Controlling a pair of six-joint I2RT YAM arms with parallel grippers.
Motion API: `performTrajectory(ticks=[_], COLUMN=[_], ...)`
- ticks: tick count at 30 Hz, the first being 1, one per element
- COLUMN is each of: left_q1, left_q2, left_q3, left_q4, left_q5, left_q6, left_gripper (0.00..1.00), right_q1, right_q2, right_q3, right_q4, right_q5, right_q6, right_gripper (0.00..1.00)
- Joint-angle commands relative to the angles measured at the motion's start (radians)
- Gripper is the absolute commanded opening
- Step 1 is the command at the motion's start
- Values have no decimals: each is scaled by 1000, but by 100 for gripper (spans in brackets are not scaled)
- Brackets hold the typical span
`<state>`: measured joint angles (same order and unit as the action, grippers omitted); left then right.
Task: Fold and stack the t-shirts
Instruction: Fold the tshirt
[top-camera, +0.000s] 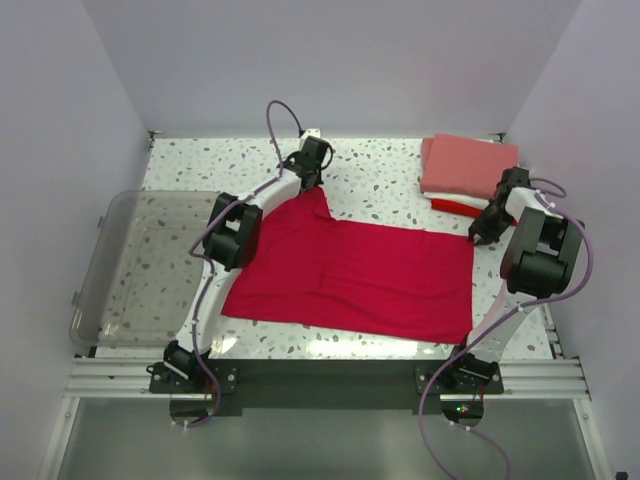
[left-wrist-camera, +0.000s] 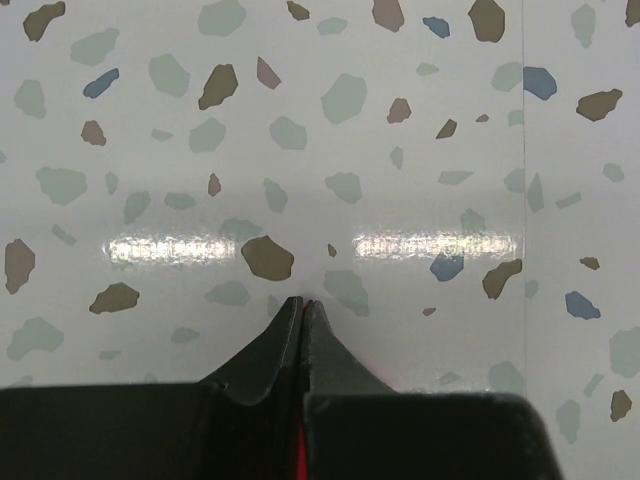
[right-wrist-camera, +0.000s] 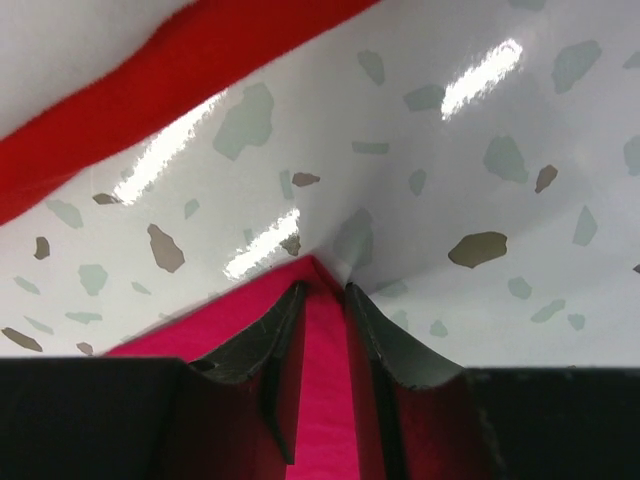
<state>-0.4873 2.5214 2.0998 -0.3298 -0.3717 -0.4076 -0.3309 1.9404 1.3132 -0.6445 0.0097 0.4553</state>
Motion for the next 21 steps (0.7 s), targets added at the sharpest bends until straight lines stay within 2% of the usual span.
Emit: performTrajectory(ticks=[1,9,16,21], left_q1=[-5,-7,-5,-4], left_q2=[-19,-128,-159,-200], left_q3=[3,-58,-61,-98], left_q4=[20,80,63,60], left_q5=[-32,-23,5,8], left_q6=[6,-19,-37,-37], left_gripper=[0,0,0,0], right_q1=[-10,-10,-10,-10], right_q2=[88,107,120,124], right_q3=[6,29,23,15], right_q4=[42,52,55,52], right_q5=[4,-8,-42,-48], right_q6=[2,-1,3,2], right_gripper=[26,26,29,20])
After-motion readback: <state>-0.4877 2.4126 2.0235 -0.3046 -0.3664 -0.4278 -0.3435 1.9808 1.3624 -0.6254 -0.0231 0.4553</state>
